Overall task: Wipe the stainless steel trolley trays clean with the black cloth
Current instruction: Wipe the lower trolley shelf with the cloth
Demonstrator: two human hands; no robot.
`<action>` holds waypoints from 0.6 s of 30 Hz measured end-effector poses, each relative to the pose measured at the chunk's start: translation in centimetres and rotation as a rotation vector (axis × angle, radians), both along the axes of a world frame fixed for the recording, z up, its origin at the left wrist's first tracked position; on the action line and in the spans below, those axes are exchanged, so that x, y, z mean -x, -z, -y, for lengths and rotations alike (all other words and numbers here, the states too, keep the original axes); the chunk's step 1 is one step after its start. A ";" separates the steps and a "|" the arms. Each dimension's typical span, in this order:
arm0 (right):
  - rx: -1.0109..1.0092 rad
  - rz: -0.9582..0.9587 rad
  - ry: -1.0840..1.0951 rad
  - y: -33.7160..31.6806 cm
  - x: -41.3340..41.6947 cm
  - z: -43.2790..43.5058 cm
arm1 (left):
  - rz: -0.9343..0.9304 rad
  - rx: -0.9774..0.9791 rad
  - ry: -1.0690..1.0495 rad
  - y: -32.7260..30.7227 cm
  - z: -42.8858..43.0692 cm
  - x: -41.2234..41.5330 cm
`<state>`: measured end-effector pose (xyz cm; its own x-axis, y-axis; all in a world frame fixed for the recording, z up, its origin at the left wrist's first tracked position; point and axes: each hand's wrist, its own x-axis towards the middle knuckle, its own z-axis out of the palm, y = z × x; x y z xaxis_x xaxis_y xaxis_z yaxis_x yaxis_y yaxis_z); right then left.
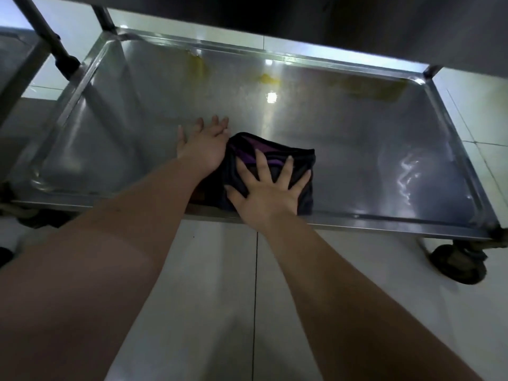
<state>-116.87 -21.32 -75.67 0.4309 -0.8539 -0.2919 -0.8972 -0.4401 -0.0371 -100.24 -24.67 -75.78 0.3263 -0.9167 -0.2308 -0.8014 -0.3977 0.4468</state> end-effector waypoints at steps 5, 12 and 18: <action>0.029 0.221 0.045 -1.5 3.2 2.3 | -0.152 0.389 -0.015 -2.8 -1.8 0.6; 0.000 0.414 0.256 0.1 9.2 4.2 | 0.131 0.187 0.384 -1.3 -4.5 10.4; 0.035 0.328 0.197 0.8 9.2 4.3 | 0.362 0.100 0.175 0.7 -0.9 9.0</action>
